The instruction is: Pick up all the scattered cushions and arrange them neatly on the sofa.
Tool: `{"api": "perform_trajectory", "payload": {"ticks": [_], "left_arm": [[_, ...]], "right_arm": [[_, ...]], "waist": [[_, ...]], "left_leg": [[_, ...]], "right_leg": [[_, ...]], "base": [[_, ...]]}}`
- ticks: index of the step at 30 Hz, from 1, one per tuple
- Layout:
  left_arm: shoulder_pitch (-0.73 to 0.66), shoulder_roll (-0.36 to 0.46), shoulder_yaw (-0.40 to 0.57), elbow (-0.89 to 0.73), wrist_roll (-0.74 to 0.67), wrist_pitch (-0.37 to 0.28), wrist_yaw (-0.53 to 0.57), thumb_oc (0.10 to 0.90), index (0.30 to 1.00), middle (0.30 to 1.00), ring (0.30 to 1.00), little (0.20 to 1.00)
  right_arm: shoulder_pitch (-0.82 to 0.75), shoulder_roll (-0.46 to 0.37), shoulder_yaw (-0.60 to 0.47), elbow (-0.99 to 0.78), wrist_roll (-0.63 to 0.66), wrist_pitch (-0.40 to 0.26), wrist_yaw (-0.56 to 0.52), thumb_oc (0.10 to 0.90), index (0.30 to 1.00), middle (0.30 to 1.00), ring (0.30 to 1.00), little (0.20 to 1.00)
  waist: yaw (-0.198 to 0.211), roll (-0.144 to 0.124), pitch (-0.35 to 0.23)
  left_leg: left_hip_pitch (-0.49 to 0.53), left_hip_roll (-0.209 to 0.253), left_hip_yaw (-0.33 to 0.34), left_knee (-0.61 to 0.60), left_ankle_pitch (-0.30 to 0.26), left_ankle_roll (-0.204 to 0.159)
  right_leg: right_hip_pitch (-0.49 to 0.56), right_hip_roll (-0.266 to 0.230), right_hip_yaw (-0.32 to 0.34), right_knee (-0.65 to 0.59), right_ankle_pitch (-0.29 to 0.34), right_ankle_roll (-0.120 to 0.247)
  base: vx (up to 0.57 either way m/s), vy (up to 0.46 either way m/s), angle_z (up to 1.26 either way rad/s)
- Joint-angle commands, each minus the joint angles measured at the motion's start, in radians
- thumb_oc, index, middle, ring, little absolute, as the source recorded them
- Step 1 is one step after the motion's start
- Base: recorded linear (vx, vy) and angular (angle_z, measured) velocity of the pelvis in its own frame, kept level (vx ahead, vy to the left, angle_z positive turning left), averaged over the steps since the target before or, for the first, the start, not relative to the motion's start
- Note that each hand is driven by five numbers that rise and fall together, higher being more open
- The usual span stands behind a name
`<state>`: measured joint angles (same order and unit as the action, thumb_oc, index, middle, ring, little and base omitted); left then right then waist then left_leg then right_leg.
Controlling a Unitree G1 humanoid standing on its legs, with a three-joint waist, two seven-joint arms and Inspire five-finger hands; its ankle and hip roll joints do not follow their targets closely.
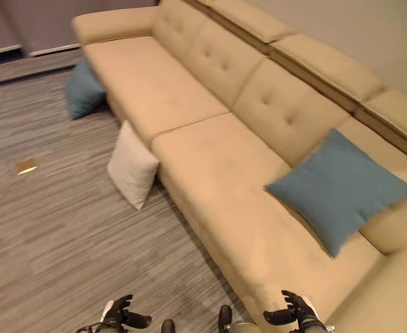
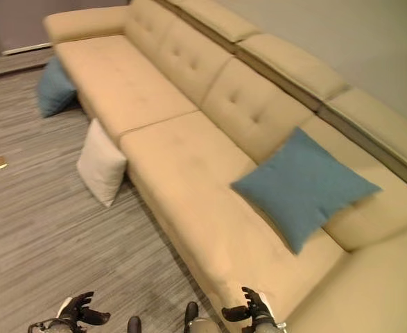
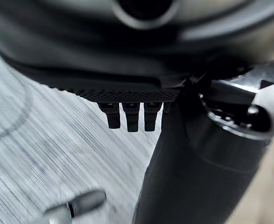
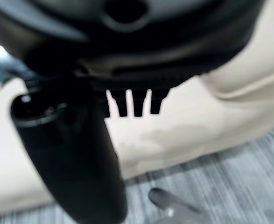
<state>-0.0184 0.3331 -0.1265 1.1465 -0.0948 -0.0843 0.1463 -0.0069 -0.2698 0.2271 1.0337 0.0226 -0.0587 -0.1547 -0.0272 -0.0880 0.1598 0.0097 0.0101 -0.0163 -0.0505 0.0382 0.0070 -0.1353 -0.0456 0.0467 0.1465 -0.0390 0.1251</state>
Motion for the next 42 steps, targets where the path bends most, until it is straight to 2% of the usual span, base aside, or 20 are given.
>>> {"api": "perform_trajectory", "payload": {"ticks": [1, 4, 7, 8, 9, 10, 13, 16, 19, 26, 27, 28, 30, 31, 33, 36, 39, 40, 41, 42], "left_arm": [[-0.002, 0.033, 0.021, 0.000, -0.008, -0.039, 0.028, 0.800, 0.900, 0.900, 0.900, 0.900], [-0.003, 0.032, 0.025, 0.001, -0.021, -0.042, 0.029, 0.800, 0.900, 0.900, 0.900, 0.900], [-0.009, 0.012, 0.017, -0.002, -0.039, -0.043, 0.040, 0.800, 0.900, 0.900, 0.900, 0.900], [-0.009, -0.005, 0.005, 0.002, -0.031, -0.040, 0.039, 0.800, 0.900, 0.900, 0.900, 0.900], [-0.009, -0.006, 0.005, 0.002, -0.031, -0.040, 0.039, 0.800, 0.900, 0.900, 0.900, 0.900], [-0.001, -0.015, -0.007, 0.014, -0.003, -0.032, 0.037, 0.800, 0.900, 0.900, 0.900, 0.900], [0.015, -0.015, -0.010, 0.025, 0.035, -0.026, 0.034, 0.800, 0.900, 0.900, 0.900, 0.900], [0.019, -0.014, -0.011, 0.025, 0.041, -0.023, 0.032, 0.800, 0.900, 0.900, 0.900, 0.900], [0.029, -0.012, 0.001, 0.031, 0.035, -0.013, 0.031, 0.800, 0.900, 0.900, 0.900, 0.900], [0.029, -0.001, 0.004, 0.024, 0.043, -0.014, 0.030, 0.800, 0.900, 0.900, 0.900, 0.900], [0.012, 0.012, 0.000, 0.006, 0.038, -0.012, 0.029, 0.800, 0.900, 0.900, 0.900, 0.900], [0.003, 0.019, -0.002, 0.000, 0.035, -0.012, 0.032, 0.800, 0.900, 0.900, 0.900, 0.900], [-0.010, 0.030, -0.004, -0.006, 0.029, -0.014, 0.036, 0.800, 0.900, 0.900, 0.900, 0.900], [-0.011, 0.034, -0.004, -0.010, 0.024, -0.016, 0.036, 0.800, 0.900, 0.900, 0.900, 0.900], [-0.007, 0.031, 0.001, -0.004, 0.015, -0.017, 0.034, 0.800, 0.900, 0.900, 0.900, 0.900], [-0.013, 0.020, 0.001, 0.028, 0.012, -0.013, 0.027, 0.800, 0.900, 0.900, 0.900, 0.900], [-0.014, 0.012, -0.010, 0.041, 0.029, -0.014, 0.019, 0.800, 0.900, 0.900, 0.900, 0.900], [-0.009, 0.005, -0.017, 0.042, 0.042, -0.015, 0.019, 0.800, 0.900, 0.900, 0.900, 0.900], [0.003, -0.008, -0.028, 0.044, 0.048, -0.012, 0.016, 0.800, 0.900, 0.900, 0.900, 0.900], [0.005, -0.015, -0.028, 0.041, 0.047, -0.012, 0.017, 0.800, 0.900, 0.900, 0.900, 0.900]], "right_arm": [[-0.039, -0.032, 0.015, -0.102, 0.009, -0.038, -0.018, 0.800, 0.900, 0.900, 0.900, 0.900], [-0.045, -0.034, 0.024, -0.103, 0.013, -0.039, -0.013, 0.800, 0.900, 0.900, 0.900, 0.900], [-0.065, -0.055, 0.040, -0.122, 0.004, -0.040, -0.020, 0.800, 0.900, 0.900, 0.900, 0.900], [-0.055, -0.065, 0.030, -0.122, 0.000, -0.043, -0.023, 0.800, 0.900, 0.900, 0.900, 0.900], [-0.055, -0.065, 0.030, -0.122, 0.000, -0.043, -0.023, 0.800, 0.900, 0.900, 0.900, 0.900], [-0.034, -0.065, 0.015, -0.120, -0.004, -0.042, -0.025, 0.800, 0.900, 0.900, 0.900, 0.900], [-0.013, -0.050, 0.010, -0.086, -0.014, -0.035, -0.028, 0.800, 0.900, 0.900, 0.900, 0.900], [-0.003, -0.041, 0.004, -0.061, -0.015, -0.031, -0.027, 0.800, 0.900, 0.900, 0.900, 0.900], [0.005, -0.025, -0.008, -0.004, -0.019, -0.018, -0.022, 0.800, 0.900, 0.900, 0.900, 0.900], [-0.007, -0.009, -0.010, 0.025, -0.022, -0.009, -0.023, 0.800, 0.900, 0.900, 0.900, 0.900], [-0.021, -0.003, -0.007, 0.017, -0.026, -0.004, -0.019, 0.800, 0.900, 0.900, 0.900, 0.900], [-0.032, -0.002, 0.000, 0.011, -0.026, -0.004, -0.019, 0.800, 0.900, 0.900, 0.900, 0.900], [-0.046, 0.000, 0.009, -0.008, -0.024, -0.009, -0.021, 0.800, 0.900, 0.900, 0.900, 0.900], [-0.044, 0.000, 0.015, -0.025, -0.020, -0.012, -0.019, 0.800, 0.900, 0.900, 0.900, 0.900], [-0.042, -0.002, 0.021, -0.025, -0.017, -0.013, -0.017, 0.800, 0.900, 0.900, 0.900, 0.900], [-0.047, -0.005, 0.028, -0.002, -0.019, -0.010, -0.011, 0.800, 0.900, 0.900, 0.900, 0.900], [-0.032, -0.012, 0.022, 0.000, -0.021, -0.009, -0.011, 0.800, 0.900, 0.900, 0.900, 0.900], [-0.013, -0.015, 0.017, 0.001, -0.022, -0.009, -0.011, 0.800, 0.900, 0.900, 0.900, 0.900], [0.006, -0.023, 0.005, 0.009, -0.021, -0.006, -0.010, 0.800, 0.900, 0.900, 0.900, 0.900], [0.009, -0.027, 0.004, 0.013, -0.021, -0.005, -0.011, 0.800, 0.900, 0.900, 0.900, 0.900]], "waist": [[-0.007, -0.027, -0.009], [0.002, -0.035, -0.008], [0.011, -0.038, 0.005], [0.002, -0.030, 0.017], [-0.001, -0.030, 0.015], [-0.024, -0.013, 0.022], [-0.042, 0.003, 0.009], [-0.042, 0.007, -0.001], [-0.039, 0.011, -0.020], [-0.020, -0.003, -0.039], [-0.013, -0.008, -0.031], [-0.015, -0.009, -0.024], [-0.022, 0.008, -0.008], [-0.035, 0.021, -0.002], [-0.048, 0.022, 0.001], [-0.074, 0.008, -0.001], [-0.090, 0.006, 0.003], [-0.099, 0.003, -0.003], [-0.112, 0.006, -0.015], [-0.118, 0.010, -0.016]], "left_leg": [[-0.056, -0.036, -0.048, 0.036, -0.075, -0.034], [-0.064, -0.045, -0.078, 0.031, -0.069, -0.042], [-0.141, -0.058, -0.101, 0.069, -0.048, -0.072], [-0.174, -0.049, -0.050, 0.098, -0.045, -0.075], [-0.179, -0.050, -0.052, 0.099, -0.044, -0.075], [-0.191, -0.005, 0.085, 0.111, -0.038, -0.068], [-0.194, 0.045, 0.218, 0.124, -0.031, -0.064], [-0.191, 0.059, 0.247, 0.115, -0.020, -0.067], [-0.154, 0.074, 0.313, 0.049, -0.008, -0.066], [-0.125, 0.038, 0.294, 0.056, -0.050, -0.039], [-0.108, 0.009, 0.275, 0.061, -0.073, -0.010], [-0.101, 0.001, 0.268, 0.056, -0.075, -0.001], [-0.079, 0.005, 0.253, 0.040, -0.083, 0.007], [-0.036, 0.000, 0.230, 0.022, -0.092, 0.007], [-0.002, -0.014, 0.203, 0.005, -0.101, 0.002], [0.067, -0.059, 0.157, -0.019, -0.141, -0.003], [0.104, -0.072, 0.122, -0.005, -0.177, -0.005], [0.112, -0.076, 0.117, 0.018, -0.200, -0.011], [0.103, -0.063, 0.118, 0.081, -0.225, -0.039], [0.085, -0.053, 0.129, 0.141, -0.213, -0.061]], "right_leg": [[0.026, 0.049, 0.041, -0.015, -0.022, -0.002], [0.048, 0.049, 0.047, -0.040, -0.039, -0.020], [0.057, 0.037, 0.008, -0.097, -0.034, -0.032], [0.070, 0.023, -0.036, -0.129, -0.030, -0.029], [0.067, 0.022, -0.039, -0.129, -0.028, -0.029], [0.079, 0.002, -0.097, -0.142, -0.025, -0.020], [0.093, -0.021, -0.174, -0.159, -0.017, -0.016], [0.106, -0.028, -0.204, -0.164, -0.020, -0.015], [0.137, -0.040, -0.269, -0.164, -0.032, -0.007], [0.159, -0.082, -0.258, -0.095, -0.052, 0.013], [0.114, -0.121, -0.223, 0.060, 0.010, 0.030], [0.081, -0.127, -0.198, 0.122, 0.051, 0.033], [0.011, -0.108, -0.157, 0.227, 0.057, 0.030], [-0.041, -0.049, -0.124, 0.255, 0.014, 0.007], [-0.064, -0.002, -0.123, 0.181, -0.009, 0.001], [-0.124, 0.034, -0.164, -0.029, 0.058, 0.018], [-0.109, 0.039, -0.159, -0.076, 0.070, 0.019], [-0.091, 0.036, -0.147, -0.086, 0.076, 0.006], [-0.067, 0.033, -0.146, -0.098, 0.075, -0.009], [-0.048, 0.028, -0.160, -0.114, 0.076, -0.014]], "base": [[-0.05, -0.098, 1.40], [-0.04, -0.094, 0.89], [-0.10, -0.179, 0.90], [-0.05, -0.076, 0.96], [-0.07, -0.013, 2.01], [-0.04, 0.052, 2.09], [0.03, 0.067, 1.27], [0.10, 0.038, 0.82], [0.22, 0.111, 0.68], [0.19, 0.149, 0.30], [0.19, 0.239, 0.03], [0.23, 0.294, 0.06], [0.20, 0.180, 0.09], [0.32, 0.157, 0.24], [0.33, 0.069, 0.19], [0.40, -0.004, 0.29], [0.28, -0.044, 0.56], [0.26, -0.124, 0.79], [0.32, -0.164, 1.17], [0.27, -0.169, 1.38]]}}
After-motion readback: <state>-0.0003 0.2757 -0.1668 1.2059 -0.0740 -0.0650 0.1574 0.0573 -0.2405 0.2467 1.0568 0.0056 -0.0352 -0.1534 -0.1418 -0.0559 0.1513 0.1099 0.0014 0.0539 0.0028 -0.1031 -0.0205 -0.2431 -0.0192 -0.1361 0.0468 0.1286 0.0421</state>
